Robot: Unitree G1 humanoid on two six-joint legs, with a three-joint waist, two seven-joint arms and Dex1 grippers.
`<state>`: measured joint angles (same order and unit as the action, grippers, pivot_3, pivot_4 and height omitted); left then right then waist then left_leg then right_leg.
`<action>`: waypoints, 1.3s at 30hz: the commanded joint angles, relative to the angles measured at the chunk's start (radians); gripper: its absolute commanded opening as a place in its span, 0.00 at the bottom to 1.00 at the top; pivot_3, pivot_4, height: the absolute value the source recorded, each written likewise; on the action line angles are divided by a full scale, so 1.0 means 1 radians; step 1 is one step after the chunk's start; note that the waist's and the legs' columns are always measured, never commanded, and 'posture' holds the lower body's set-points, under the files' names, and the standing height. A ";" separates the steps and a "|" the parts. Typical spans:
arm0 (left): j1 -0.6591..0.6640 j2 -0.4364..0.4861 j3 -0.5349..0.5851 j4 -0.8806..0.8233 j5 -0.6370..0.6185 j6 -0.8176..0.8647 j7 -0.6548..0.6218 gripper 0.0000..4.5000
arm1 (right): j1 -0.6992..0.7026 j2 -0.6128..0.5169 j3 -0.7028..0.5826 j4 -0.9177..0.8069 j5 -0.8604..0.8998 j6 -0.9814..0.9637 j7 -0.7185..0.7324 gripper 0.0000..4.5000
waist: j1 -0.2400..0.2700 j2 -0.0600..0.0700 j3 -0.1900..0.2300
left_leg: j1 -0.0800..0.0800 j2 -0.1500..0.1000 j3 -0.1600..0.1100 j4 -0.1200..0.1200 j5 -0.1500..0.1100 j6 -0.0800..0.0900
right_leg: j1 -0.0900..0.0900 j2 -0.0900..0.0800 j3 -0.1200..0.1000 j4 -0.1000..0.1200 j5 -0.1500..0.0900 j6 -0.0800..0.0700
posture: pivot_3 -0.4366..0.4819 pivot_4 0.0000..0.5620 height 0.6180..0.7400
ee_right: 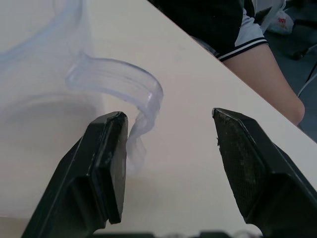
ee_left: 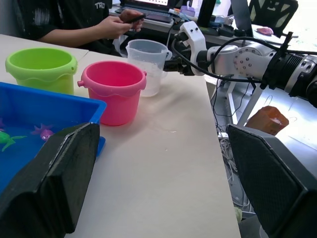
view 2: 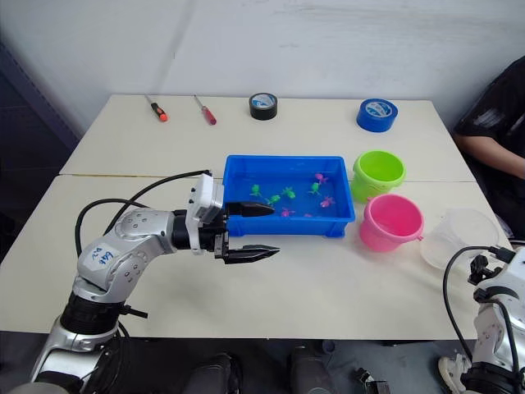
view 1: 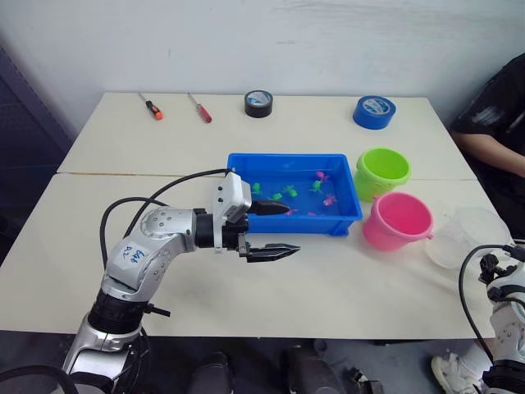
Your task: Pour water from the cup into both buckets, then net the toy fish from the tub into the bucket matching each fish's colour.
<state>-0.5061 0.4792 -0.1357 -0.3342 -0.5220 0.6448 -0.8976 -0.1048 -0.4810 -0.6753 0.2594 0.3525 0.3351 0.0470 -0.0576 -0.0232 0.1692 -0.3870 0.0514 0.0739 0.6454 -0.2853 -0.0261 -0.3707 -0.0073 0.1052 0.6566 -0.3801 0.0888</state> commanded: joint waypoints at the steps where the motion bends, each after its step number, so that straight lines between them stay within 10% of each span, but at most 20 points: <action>1: -0.003 0.004 0.022 -0.030 -0.023 -0.004 0.003 1.00 | -0.003 -0.029 -0.012 0.009 -0.002 -0.050 0.021 0.38 | 0.000 0.000 0.000 | 0.000 0.000 0.000 0.000 0.000 0.000 | 0.000 0.000 0.000 0.000 0.000 0.000 | 0.48 0.27 1.00; 5: -0.002 0.006 0.023 -0.030 -0.023 -0.007 0.002 1.00 | 0.007 -0.025 -0.016 0.013 0.006 -0.068 0.042 0.02 | 0.000 0.000 0.000 | 0.000 0.000 0.001 0.000 0.000 0.000 | 0.000 0.000 0.001 0.000 0.000 0.000 | 0.48 0.27 1.00; 20: -0.012 0.010 0.019 0.019 -0.008 -0.032 -0.016 1.00 | 0.102 0.001 -0.040 -0.255 0.048 -0.107 0.040 0.02 | -0.002 0.006 0.004 | 0.000 0.000 0.002 0.000 0.000 0.000 | 0.000 0.000 0.002 0.000 0.000 0.001 | 0.48 0.27 1.00; 39: -0.130 -0.024 0.017 0.147 -0.005 -0.046 -0.055 1.00 | 0.095 -0.290 0.201 -0.387 -0.364 -0.071 0.062 0.02 | 0.003 0.010 0.007 | 0.000 -0.001 0.007 0.002 0.001 0.001 | -0.003 0.000 0.006 0.001 0.000 0.004 | 0.48 0.27 1.00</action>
<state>-0.6215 0.4553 -0.1268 -0.1786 -0.5245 0.6207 -0.9422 0.0057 -0.7421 -0.4710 -0.1090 0.0274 0.2940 0.1172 -0.0545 -0.0136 0.1757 -0.3872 0.0507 0.0807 0.6470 -0.2844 -0.0247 -0.3738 -0.0072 0.1117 0.6575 -0.3798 0.0926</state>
